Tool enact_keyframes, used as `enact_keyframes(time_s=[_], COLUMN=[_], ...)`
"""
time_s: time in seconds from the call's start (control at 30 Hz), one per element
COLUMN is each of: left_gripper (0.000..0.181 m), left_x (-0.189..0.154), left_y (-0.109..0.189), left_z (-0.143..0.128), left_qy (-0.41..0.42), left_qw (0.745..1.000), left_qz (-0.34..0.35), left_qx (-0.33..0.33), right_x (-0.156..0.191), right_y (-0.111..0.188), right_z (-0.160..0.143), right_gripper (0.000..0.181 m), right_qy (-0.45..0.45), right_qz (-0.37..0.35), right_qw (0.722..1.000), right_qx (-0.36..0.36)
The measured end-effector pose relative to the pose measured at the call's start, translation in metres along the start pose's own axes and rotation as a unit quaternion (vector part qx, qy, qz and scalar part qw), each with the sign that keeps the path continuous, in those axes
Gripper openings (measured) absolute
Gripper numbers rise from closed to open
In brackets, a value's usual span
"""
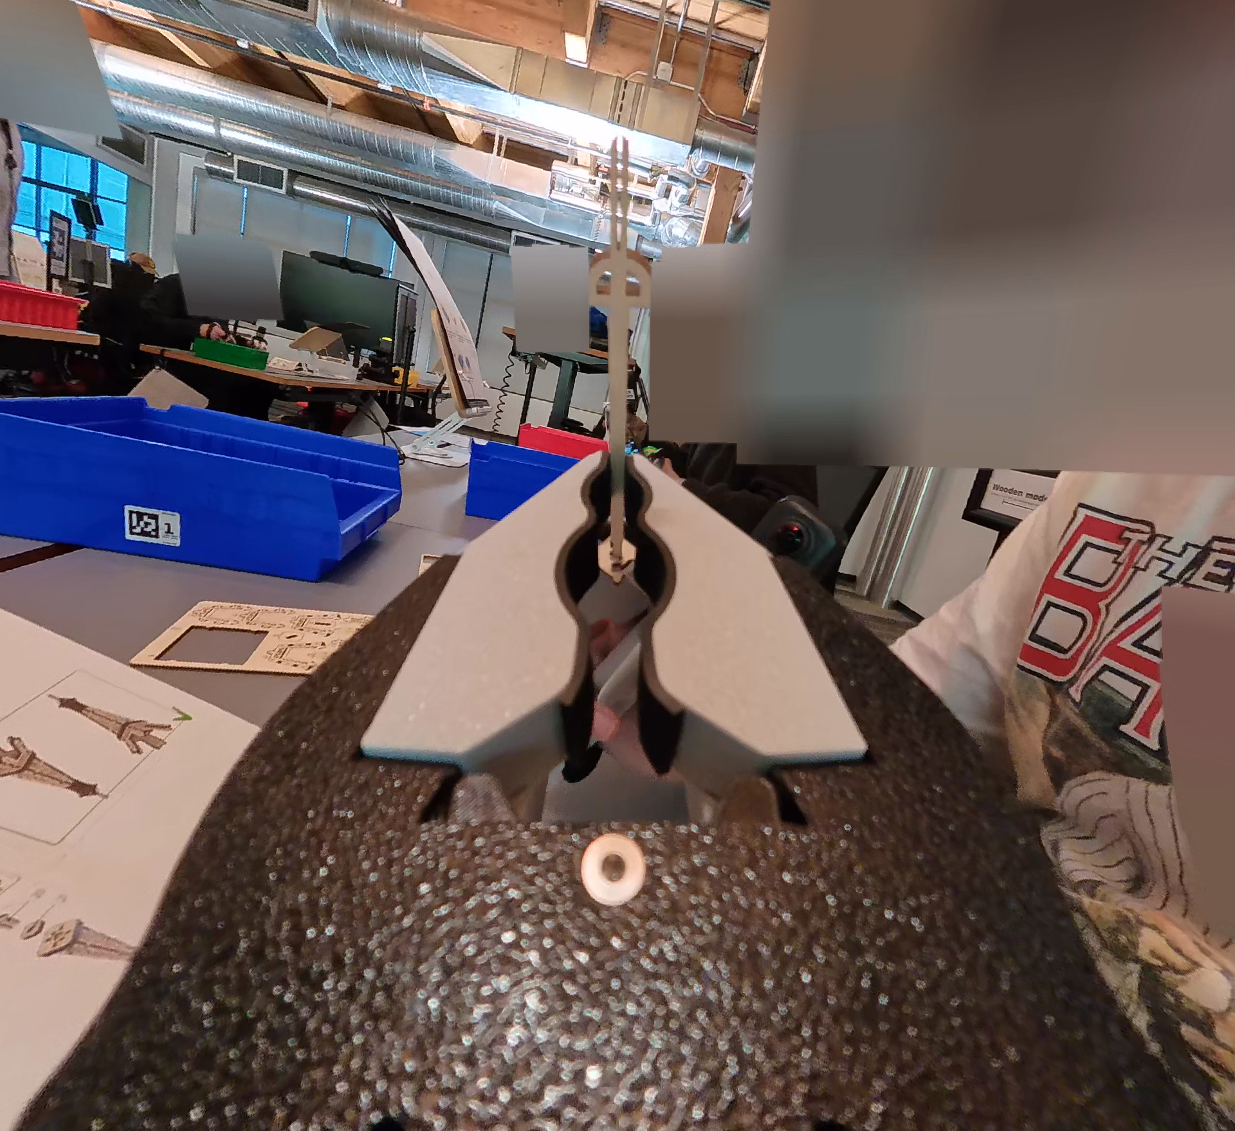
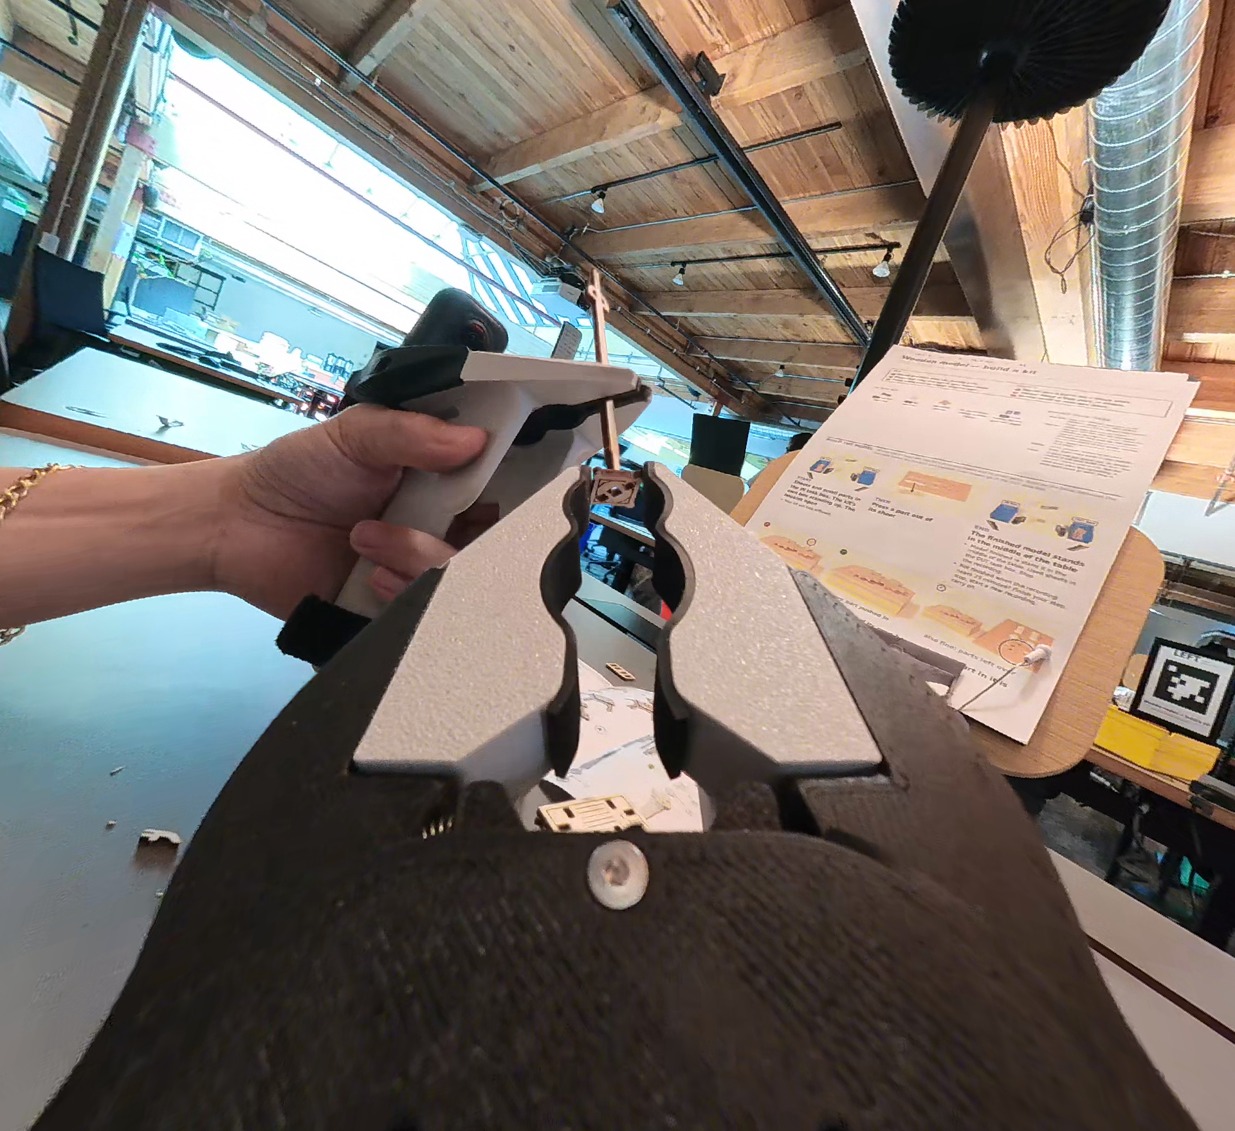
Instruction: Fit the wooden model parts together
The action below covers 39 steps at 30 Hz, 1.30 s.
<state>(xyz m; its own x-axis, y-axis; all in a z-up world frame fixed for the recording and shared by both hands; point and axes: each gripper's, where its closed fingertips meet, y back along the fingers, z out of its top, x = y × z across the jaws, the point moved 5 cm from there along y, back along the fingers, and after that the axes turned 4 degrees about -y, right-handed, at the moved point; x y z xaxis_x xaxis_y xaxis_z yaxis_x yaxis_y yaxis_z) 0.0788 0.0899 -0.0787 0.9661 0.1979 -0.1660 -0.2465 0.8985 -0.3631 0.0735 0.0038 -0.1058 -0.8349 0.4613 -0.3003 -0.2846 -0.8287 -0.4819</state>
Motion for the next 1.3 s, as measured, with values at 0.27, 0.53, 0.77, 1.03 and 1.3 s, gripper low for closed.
enact_keyframes(time_s=[0.27, 0.53, 0.77, 1.03, 1.3], left_gripper=[0.0, 0.0, 0.0, 0.0, 0.0], left_x=[0.001, 0.004, 0.013, 0.017, 0.016], left_y=[-0.005, -0.009, -0.002, 0.005, 0.001], left_z=[-0.007, -0.012, -0.011, -0.007, -0.011], left_qy=[0.013, 0.056, 0.055, 0.054, 0.065], left_qw=[1.0, 0.998, 0.998, 0.998, 0.997], left_qz=[0.004, 0.005, 0.037, 0.04, 0.042], left_qx=[0.013, -0.01, -0.023, -0.021, -0.009], right_x=[0.0, -0.002, -0.003, -0.003, -0.001], right_y=[0.0, 0.0, -0.002, -0.002, -0.003], right_z=[0.0, -0.001, -0.008, -0.012, -0.015], right_gripper=[0.013, 0.012, 0.035, 0.009, 0.002], right_qy=[0.011, 0.008, -0.008, 0.062, 0.181], right_qz=[-0.006, -0.018, -0.018, -0.028, -0.056], right_qw=[1.0, 1.0, 1.0, 0.996, 0.977], right_qx=[0.001, -0.001, 0.012, 0.056, 0.102])
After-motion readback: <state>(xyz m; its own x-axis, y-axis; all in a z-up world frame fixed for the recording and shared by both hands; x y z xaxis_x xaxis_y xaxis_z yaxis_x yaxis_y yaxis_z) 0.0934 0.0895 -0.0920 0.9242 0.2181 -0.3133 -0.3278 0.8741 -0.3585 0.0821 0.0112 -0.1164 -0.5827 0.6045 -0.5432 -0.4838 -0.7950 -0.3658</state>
